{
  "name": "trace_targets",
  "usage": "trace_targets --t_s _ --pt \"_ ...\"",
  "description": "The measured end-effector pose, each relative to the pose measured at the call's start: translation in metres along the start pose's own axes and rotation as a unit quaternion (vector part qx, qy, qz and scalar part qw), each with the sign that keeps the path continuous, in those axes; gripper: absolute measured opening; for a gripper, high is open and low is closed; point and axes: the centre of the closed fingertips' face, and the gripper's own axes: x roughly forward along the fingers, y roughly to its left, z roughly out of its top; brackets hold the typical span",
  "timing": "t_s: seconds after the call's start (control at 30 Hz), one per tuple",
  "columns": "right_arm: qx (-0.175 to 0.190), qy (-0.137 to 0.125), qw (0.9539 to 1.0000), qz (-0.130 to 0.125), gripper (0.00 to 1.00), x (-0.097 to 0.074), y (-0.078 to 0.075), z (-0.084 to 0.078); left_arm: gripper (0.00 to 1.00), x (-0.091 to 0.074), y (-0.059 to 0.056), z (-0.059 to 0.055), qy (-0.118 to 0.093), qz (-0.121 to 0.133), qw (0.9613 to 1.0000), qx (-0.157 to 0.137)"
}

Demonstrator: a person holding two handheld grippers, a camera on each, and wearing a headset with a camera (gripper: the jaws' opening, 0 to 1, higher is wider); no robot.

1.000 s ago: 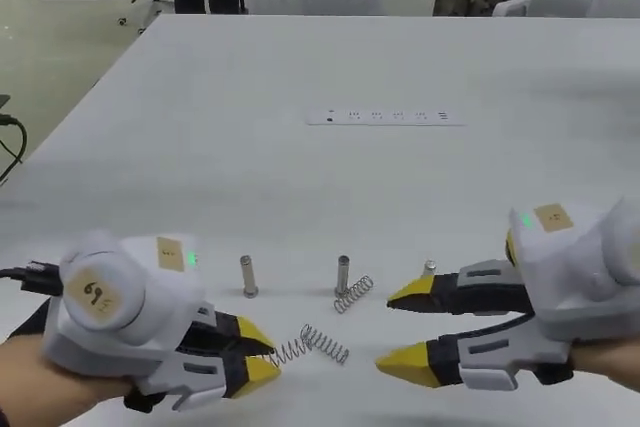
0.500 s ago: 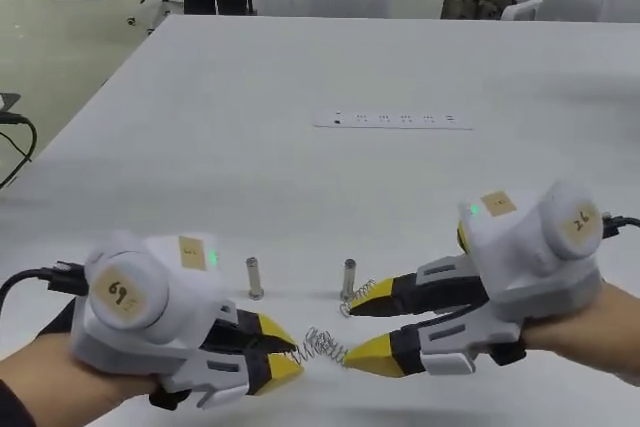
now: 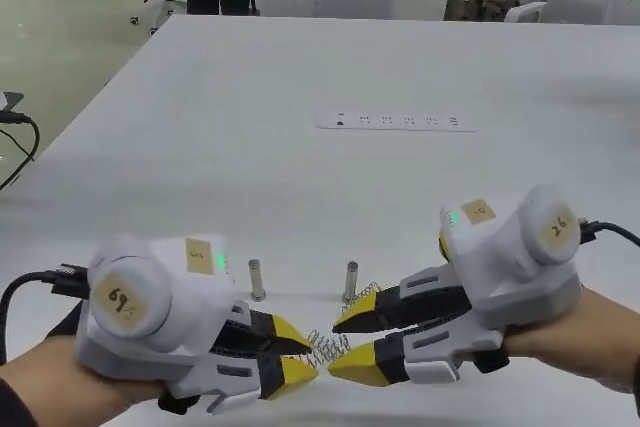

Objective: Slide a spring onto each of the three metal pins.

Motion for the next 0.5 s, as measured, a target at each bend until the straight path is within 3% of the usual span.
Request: trace_targets --t_s 0.27,0.5 --pt "0.000 0.002 1.0000 0.009 0.15 0.0014 0.0039 -0.0013 0.02 -0.0002 -0.0037 0.0075 -0.014 -0.004 0.9998 0.009" --pt "-0.005 0.008 0.9999 0.009 0.11 0.0013 0.0051 -0.0003 0.02 0.0002 -0.0047 0.0080 -0.013 -0.006 0.9998 0.012"
